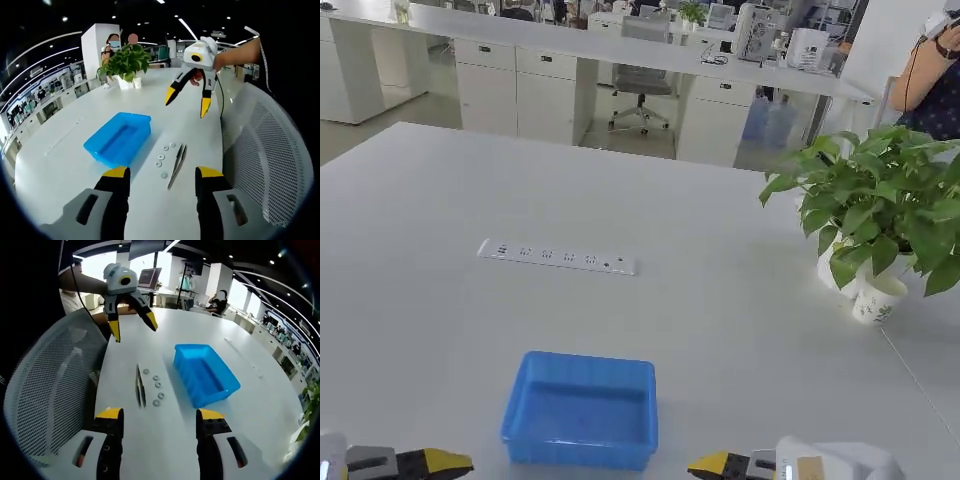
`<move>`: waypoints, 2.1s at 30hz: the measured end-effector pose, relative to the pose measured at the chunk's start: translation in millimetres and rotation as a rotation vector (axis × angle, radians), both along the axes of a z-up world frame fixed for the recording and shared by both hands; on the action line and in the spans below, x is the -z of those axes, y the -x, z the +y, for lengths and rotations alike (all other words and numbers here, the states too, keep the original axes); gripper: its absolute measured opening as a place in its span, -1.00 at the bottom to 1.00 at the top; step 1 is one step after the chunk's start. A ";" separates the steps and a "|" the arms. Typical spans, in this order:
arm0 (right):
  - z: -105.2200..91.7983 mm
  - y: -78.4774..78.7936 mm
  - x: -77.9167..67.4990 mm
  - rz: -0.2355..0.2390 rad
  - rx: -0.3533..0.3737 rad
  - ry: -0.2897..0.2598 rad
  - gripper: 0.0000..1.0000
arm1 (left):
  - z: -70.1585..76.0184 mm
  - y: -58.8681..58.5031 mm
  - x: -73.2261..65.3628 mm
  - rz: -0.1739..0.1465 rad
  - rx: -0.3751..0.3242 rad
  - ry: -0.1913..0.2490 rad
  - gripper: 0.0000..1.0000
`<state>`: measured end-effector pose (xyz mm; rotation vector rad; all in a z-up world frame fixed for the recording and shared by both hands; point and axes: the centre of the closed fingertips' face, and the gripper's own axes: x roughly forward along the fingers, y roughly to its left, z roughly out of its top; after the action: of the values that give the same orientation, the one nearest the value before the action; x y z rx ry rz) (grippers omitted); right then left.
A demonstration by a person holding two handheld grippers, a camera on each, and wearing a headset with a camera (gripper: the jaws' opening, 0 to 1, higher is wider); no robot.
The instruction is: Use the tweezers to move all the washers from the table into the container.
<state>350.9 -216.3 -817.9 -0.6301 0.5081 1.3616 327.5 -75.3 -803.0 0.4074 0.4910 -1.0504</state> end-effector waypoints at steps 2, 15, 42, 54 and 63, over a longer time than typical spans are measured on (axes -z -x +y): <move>2.6 1.0 2.4 -0.003 -0.019 0.007 0.13 | -0.5 1.2 3.6 0.008 0.011 -0.016 0.08; 24.9 7.1 20.5 0.003 -0.139 0.052 -0.14 | -1.5 5.5 30.8 0.054 0.097 -0.114 -0.29; 60.0 24.5 60.6 0.077 -0.249 0.139 -0.53 | -7.1 5.5 73.1 0.118 0.248 -0.296 -0.74; 64.0 23.3 71.7 0.087 -0.247 0.174 -0.63 | -10.6 5.1 85.3 0.113 0.322 -0.352 -0.86; 67.4 21.5 71.5 0.092 -0.243 0.169 -0.69 | -14.2 4.7 84.3 0.119 0.333 -0.335 -0.88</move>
<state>329.4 -148.9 -889.4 -0.7886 0.6414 1.5932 322.8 -89.5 -887.3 0.7446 0.7269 -1.3226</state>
